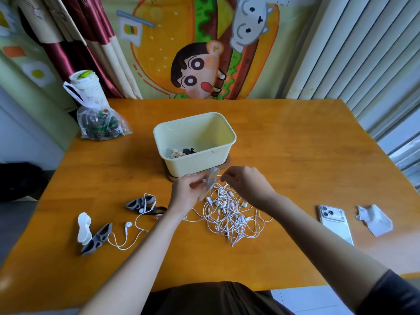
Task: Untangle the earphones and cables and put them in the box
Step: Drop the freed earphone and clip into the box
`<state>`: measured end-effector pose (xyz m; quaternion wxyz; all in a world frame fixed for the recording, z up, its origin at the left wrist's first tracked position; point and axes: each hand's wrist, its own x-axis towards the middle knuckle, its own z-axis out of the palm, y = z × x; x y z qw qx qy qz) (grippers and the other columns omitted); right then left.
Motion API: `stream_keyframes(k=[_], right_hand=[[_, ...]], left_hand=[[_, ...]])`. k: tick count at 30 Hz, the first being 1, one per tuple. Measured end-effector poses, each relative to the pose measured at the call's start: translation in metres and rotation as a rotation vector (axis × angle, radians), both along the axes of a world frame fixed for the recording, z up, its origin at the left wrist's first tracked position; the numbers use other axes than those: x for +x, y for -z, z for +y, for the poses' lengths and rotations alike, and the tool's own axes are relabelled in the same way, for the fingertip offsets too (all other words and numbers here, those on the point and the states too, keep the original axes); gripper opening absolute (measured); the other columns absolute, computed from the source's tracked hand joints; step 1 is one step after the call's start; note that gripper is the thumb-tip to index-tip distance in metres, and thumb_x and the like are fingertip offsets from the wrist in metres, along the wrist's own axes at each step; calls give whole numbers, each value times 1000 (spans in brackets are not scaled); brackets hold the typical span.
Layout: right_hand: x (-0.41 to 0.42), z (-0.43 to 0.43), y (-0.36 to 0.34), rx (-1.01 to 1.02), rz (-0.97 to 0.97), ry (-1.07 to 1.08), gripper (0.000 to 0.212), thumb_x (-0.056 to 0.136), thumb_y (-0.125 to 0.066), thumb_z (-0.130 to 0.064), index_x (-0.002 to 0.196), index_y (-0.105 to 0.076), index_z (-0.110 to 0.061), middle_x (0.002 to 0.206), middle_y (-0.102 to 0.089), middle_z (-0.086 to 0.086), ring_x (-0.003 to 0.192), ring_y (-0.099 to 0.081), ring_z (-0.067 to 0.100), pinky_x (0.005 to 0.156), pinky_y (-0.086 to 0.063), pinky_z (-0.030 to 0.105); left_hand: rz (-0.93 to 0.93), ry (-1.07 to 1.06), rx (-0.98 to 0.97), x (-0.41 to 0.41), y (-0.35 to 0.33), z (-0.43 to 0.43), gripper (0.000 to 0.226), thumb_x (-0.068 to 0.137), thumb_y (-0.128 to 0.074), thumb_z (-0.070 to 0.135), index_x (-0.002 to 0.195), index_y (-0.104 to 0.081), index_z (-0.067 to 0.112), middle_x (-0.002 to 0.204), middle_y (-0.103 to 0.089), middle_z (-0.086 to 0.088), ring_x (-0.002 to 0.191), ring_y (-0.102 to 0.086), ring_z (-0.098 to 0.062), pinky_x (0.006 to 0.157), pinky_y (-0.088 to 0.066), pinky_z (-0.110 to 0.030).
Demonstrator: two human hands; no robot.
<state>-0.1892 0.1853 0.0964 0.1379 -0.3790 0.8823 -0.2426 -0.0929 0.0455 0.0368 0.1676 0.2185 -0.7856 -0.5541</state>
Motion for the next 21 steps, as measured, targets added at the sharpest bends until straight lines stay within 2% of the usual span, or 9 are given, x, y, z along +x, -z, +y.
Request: stream_keyframes(k=[2, 4, 8, 12, 15, 19, 21], right_hand=[[-8, 4, -3, 24, 48, 0, 20, 93, -56, -28, 95, -72, -16, 84, -70, 4, 75, -62, 23, 70, -50, 37], [-14, 7, -4, 10, 71, 12, 19, 91, -59, -29, 94, -73, -16, 88, -72, 3, 82, -63, 22, 79, -49, 39], [-24, 12, 0, -64, -6, 75, 16, 86, -65, -30, 90, -73, -17, 88, -71, -1, 76, -61, 12, 70, -48, 28], [-22, 14, 7, -135, -48, 107, 18, 86, -64, -30, 92, -72, -14, 90, -70, -2, 76, -59, 7, 69, -46, 22], [-20, 14, 10, -145, -39, 117, 19, 87, -64, -29, 93, -72, -13, 90, -69, -2, 78, -59, 8, 69, -46, 22], [-15, 11, 16, -170, -137, 162, 18, 88, -63, -27, 83, -71, -12, 75, -67, -1, 68, -57, 13, 58, -41, 20], [-6, 10, 22, -188, -202, 156, 23, 90, -61, -26, 69, -64, -16, 62, -60, -6, 55, -48, 11, 49, -32, 19]], left_hand=[[-34, 100, 36, 2, 2, 2, 26, 84, -69, 8, 103, -70, 26, 87, -69, 12, 89, -64, -9, 83, -49, -22], [-82, 186, 86, 4, 2, 5, 23, 85, -69, 12, 98, -71, 31, 88, -71, 13, 91, -65, -8, 86, -49, -26], [-85, 291, 282, 8, -3, 11, 22, 86, -67, 14, 100, -71, 30, 100, -73, 10, 100, -66, -6, 90, -50, -20], [-85, 256, 341, 11, -8, 8, 25, 88, -65, 10, 110, -68, 21, 97, -72, 13, 94, -65, 0, 80, -50, -15], [-73, 293, 396, 13, -11, 7, 24, 88, -64, 10, 110, -69, 19, 97, -73, 10, 92, -65, -1, 77, -50, -16], [12, 304, 517, 11, -17, 11, 34, 82, -65, 17, 115, -68, 10, 106, -72, -4, 95, -65, -10, 86, -52, -25], [74, 257, 578, 7, -21, 13, 30, 82, -64, 13, 111, -69, 9, 101, -73, -2, 91, -66, -10, 80, -52, -22]])
